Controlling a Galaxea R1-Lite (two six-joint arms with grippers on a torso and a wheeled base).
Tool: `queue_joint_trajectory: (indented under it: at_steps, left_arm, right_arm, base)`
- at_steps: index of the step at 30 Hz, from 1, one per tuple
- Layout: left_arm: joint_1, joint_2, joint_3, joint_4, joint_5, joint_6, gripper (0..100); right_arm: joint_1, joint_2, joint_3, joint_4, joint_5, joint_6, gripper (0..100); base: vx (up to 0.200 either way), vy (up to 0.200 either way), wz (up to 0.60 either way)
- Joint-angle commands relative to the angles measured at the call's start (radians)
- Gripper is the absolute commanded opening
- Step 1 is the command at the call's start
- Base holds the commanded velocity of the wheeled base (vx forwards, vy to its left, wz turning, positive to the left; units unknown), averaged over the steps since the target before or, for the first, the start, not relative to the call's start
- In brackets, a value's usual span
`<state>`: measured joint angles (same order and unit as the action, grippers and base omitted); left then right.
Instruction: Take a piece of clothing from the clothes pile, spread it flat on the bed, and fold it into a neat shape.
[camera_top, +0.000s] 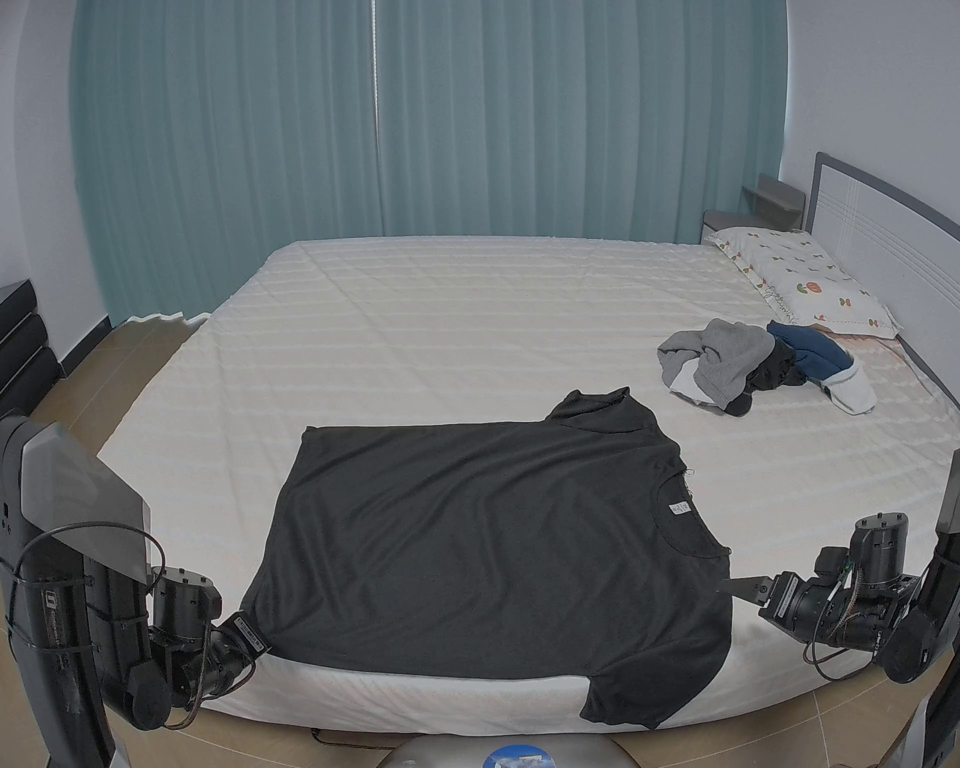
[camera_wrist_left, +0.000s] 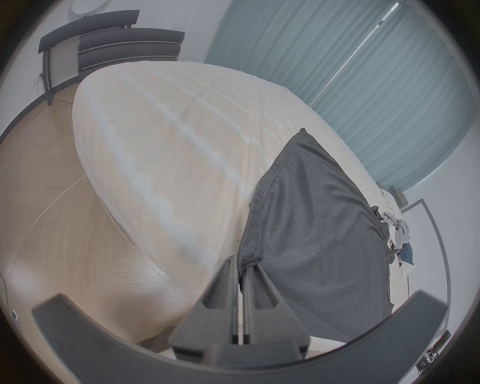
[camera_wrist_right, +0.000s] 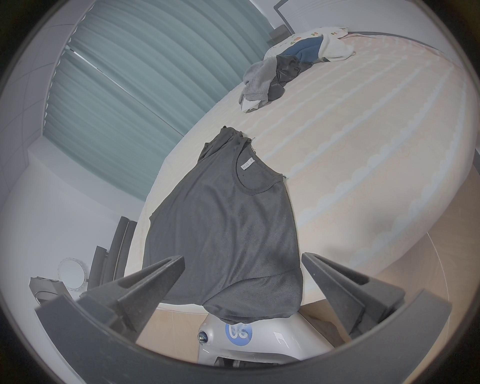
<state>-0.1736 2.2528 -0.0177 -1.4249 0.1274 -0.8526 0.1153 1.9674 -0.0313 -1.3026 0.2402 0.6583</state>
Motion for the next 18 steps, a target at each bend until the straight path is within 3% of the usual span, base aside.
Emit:
queue_joint_trajectory:
  at_steps: [1, 6, 11, 18]
  left_arm:
    - [-0.046, -0.065, 0.015, 0.018, 0.001, 0.044, 0]
    - [-0.047, -0.068, 0.012, 0.007, 0.001, 0.116, 0]
    - [-0.043, -0.078, 0.016, 0.000, -0.014, 0.036, 0]
    - [-0.049, -0.078, 0.016, 0.001, -0.038, 0.027, 0]
  right_arm:
    - [0.000, 0.002, 0.014, 0.000, -0.001, -0.002, 100]
    - [-0.002, 0.030, 0.017, 0.000, -0.001, -0.005, 100]
    - [-0.003, 0.102, 0.011, -0.003, -0.004, -0.032, 100]
    - [-0.019, 0.186, -0.007, -0.069, -0.001, -0.029, 100]
  base:
    - [0.000, 0.000, 0.00]
    - [0.000, 0.000, 0.00]
    - [0.000, 0.000, 0.00]
    - [0.000, 0.000, 0.00]
